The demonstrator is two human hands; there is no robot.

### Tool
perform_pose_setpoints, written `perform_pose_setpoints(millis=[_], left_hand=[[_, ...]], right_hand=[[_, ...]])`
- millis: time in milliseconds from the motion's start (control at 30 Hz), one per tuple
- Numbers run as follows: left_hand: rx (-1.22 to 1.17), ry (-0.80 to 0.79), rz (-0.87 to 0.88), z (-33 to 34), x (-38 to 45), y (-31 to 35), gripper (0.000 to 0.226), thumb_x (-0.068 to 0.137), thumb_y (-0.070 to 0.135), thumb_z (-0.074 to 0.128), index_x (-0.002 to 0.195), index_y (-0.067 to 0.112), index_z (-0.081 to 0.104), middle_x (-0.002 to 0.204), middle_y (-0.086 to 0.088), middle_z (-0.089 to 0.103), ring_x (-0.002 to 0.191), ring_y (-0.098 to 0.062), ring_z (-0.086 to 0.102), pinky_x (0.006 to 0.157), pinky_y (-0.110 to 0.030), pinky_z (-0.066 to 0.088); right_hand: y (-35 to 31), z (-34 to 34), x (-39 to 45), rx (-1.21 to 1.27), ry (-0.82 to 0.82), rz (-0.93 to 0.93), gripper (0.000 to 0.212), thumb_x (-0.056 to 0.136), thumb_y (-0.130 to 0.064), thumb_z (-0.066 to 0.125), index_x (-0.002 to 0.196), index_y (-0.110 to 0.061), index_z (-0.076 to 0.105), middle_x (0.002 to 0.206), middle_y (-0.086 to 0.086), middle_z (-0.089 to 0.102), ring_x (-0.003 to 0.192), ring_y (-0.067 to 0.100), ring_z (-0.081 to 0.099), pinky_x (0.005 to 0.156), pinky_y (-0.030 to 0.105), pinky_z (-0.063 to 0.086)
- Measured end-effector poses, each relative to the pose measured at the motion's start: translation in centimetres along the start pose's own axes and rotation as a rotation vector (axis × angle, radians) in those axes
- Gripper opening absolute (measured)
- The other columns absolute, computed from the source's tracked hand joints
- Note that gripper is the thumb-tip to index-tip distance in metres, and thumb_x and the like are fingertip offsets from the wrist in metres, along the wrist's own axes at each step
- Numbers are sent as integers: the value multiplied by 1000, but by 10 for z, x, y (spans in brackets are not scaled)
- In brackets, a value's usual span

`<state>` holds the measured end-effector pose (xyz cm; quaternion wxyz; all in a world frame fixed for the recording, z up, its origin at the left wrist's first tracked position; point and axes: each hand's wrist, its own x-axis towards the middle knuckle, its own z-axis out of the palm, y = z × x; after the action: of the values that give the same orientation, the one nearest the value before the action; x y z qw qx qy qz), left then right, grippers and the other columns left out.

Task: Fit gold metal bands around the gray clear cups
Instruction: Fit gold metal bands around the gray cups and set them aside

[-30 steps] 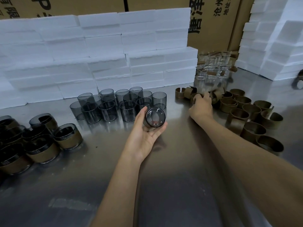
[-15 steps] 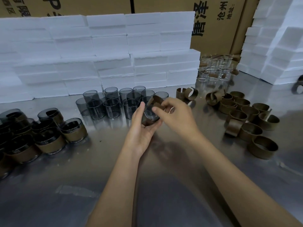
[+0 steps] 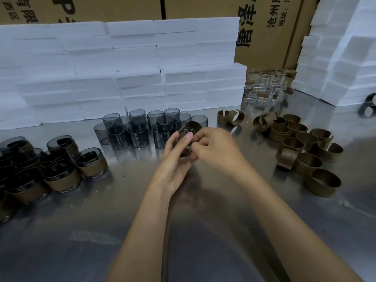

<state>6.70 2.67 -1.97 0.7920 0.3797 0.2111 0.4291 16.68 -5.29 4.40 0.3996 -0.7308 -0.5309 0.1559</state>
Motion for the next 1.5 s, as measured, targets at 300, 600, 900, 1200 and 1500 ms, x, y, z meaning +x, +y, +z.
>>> perform_pose_setpoints(millis=[300,600,900,1200,1500], left_hand=[[-43,116,20,0,3,4,75,75,12,84,141,17,49,134,-17,63,98,-23,72,75,-33,61],[143,-25,-92,1,0,-2,73,67,23,81,135,25,56,98,-12,66,66,-23,64,60,-30,55],[196,-79,-117,-5,-1,-3,78,63,25,80,137,30,59,85,-1,60,53,-10,47,49,-22,39],[213,-120,-137,-6,-3,-3,67,76,17,72,139,32,56,83,0,58,56,-10,44,48,-22,37],[207,-141,-154,-6,-5,-2,61,81,12,69,138,28,57,76,2,58,55,-10,43,48,-21,36]], right_hand=[[16,1,10,402,383,-12,6,90,-22,69,90,-18,73,70,-8,69,63,-4,57,66,17,43],[39,32,24,586,-127,239,84,69,-95,44,114,-30,74,109,-8,76,107,7,68,104,39,52],[45,42,20,612,65,228,86,62,-98,42,97,-26,75,91,-13,77,87,-1,71,86,26,51],[51,42,20,595,91,198,92,66,-98,40,94,-17,73,91,-2,77,96,14,72,101,41,52],[55,44,23,581,133,210,86,73,-94,40,91,-16,73,86,-1,75,90,12,71,90,34,54]])
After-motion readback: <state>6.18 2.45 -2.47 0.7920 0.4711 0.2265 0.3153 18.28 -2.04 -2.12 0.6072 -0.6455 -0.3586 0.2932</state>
